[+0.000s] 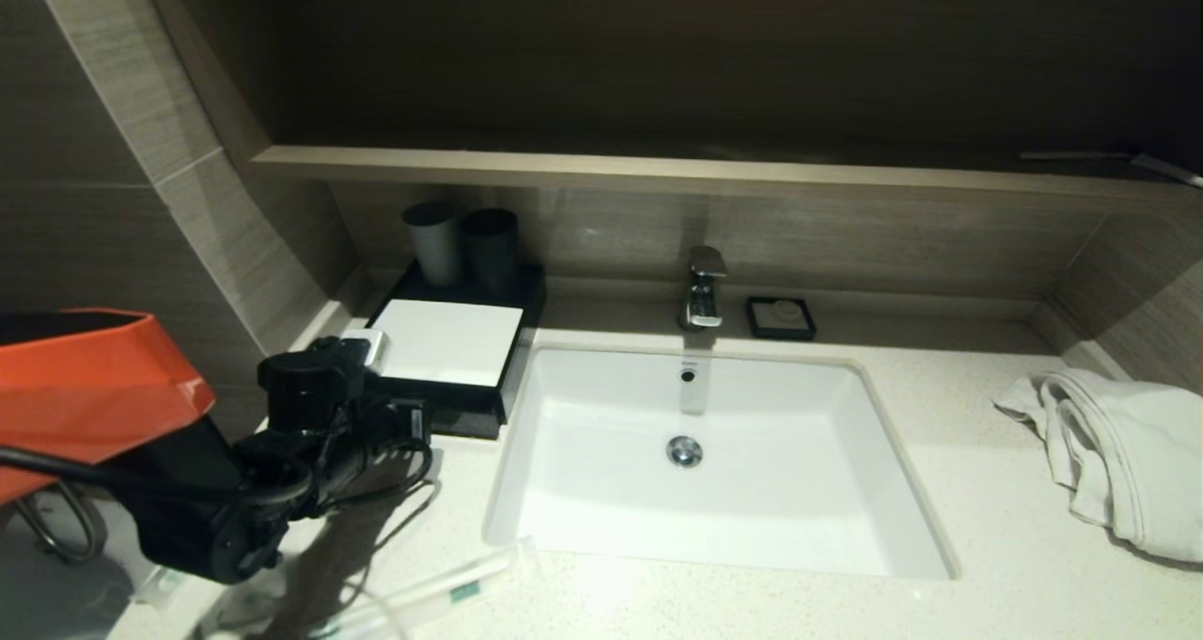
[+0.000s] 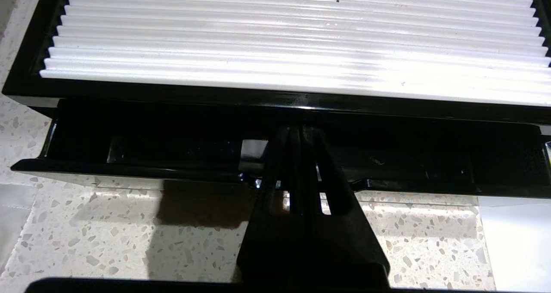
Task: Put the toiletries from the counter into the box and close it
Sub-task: Open the drawer
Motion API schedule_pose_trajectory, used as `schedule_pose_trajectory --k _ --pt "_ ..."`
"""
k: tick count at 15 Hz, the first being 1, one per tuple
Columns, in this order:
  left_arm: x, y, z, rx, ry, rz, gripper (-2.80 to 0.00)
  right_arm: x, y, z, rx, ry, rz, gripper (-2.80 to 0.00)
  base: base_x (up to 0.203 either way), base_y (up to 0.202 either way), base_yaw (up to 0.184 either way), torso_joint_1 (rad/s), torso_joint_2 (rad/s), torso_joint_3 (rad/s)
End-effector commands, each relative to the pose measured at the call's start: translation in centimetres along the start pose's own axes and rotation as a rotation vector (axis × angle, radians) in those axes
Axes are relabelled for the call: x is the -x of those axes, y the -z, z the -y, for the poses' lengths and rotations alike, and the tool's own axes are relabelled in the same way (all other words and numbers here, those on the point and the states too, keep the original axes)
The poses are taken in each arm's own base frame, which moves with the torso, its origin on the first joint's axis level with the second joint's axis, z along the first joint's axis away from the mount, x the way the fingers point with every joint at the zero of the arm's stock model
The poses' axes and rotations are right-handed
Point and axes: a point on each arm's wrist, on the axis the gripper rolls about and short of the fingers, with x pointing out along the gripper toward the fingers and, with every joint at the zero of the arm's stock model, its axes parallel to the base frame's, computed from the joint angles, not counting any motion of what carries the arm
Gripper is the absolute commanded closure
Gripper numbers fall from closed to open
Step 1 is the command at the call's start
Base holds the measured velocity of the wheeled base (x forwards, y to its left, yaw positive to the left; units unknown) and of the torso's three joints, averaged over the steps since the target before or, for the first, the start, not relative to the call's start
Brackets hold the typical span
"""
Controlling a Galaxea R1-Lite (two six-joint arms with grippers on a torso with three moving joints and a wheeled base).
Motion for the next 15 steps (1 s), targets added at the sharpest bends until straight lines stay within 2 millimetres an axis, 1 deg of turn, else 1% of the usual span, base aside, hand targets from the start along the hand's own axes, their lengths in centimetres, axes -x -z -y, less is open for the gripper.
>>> schedule_pose_trajectory --k 1,7,15 --pt "-0.16 -0.05 0.01 0.001 0.0 0.007 0.0 0.0 0.0 0.0 0.0 0.0 0.0 0.0 0.0 0.0 0.0 0.0 0.0 0.0" --pt "-0.92 -0.15 0.06 0.001 0.0 0.013 0.0 0.0 0.0 0.0 0.0 0.0 0.0 0.0 0.0 0.0 0.0 0.0 0.0 0.0" --pt "-0.85 -0.37 0.06 -0.001 -0.005 -0.021 0.0 0.0 0.0 0.0 0.0 0.0 0.0 0.0 0.0 0.0 0.0 0.0 0.0 0.0"
